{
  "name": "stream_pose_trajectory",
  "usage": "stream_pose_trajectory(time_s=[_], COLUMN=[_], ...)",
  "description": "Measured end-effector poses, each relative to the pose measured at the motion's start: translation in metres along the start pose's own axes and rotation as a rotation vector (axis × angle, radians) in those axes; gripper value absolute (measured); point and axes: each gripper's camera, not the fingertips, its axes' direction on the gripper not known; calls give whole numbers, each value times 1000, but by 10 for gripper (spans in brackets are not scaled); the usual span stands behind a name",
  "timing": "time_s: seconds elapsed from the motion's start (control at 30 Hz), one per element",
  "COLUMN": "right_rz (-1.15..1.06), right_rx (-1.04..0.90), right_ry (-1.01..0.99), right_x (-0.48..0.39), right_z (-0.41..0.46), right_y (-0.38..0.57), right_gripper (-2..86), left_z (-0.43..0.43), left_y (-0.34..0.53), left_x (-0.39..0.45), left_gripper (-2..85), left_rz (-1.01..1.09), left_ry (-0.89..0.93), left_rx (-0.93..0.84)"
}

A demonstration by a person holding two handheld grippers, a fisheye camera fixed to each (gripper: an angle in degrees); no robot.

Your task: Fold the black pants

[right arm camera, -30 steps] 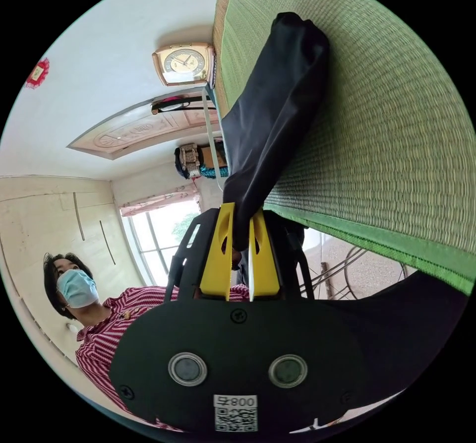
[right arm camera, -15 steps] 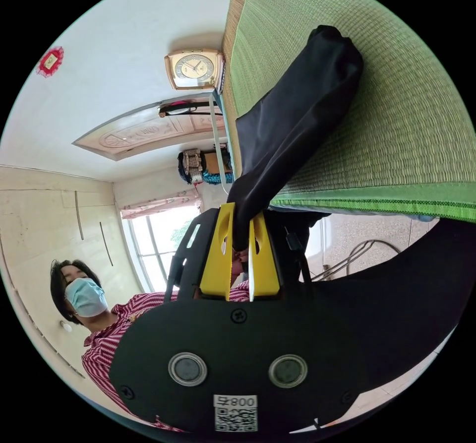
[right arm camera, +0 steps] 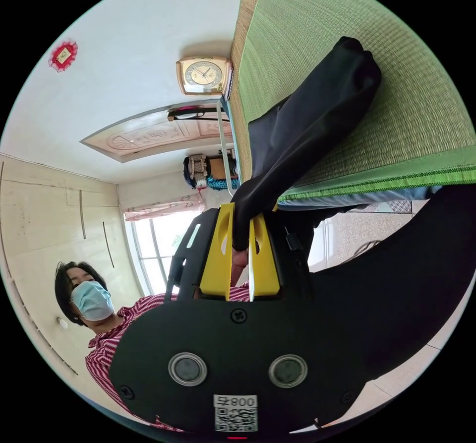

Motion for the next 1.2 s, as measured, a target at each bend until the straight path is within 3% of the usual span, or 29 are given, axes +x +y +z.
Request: stream_pose_trajectory(time_s=[0.53, 0.8, 1.2], right_rz=[1, -3, -75], right_rx=[41, 63, 74], right_ry=[-9, -23, -98], right_x=[22, 40, 56], right_z=[-53, -86, -131], right_y=[14, 19, 36], right_gripper=[23, 22, 16], left_z=[60, 97, 155], left_y=[17, 54, 131], left_x=[-14, -9, 7], left_gripper=[147, 88, 77], left_rz=[-125, -82, -38], left_ry=[45, 13, 49], left_rx=[20, -3, -17])
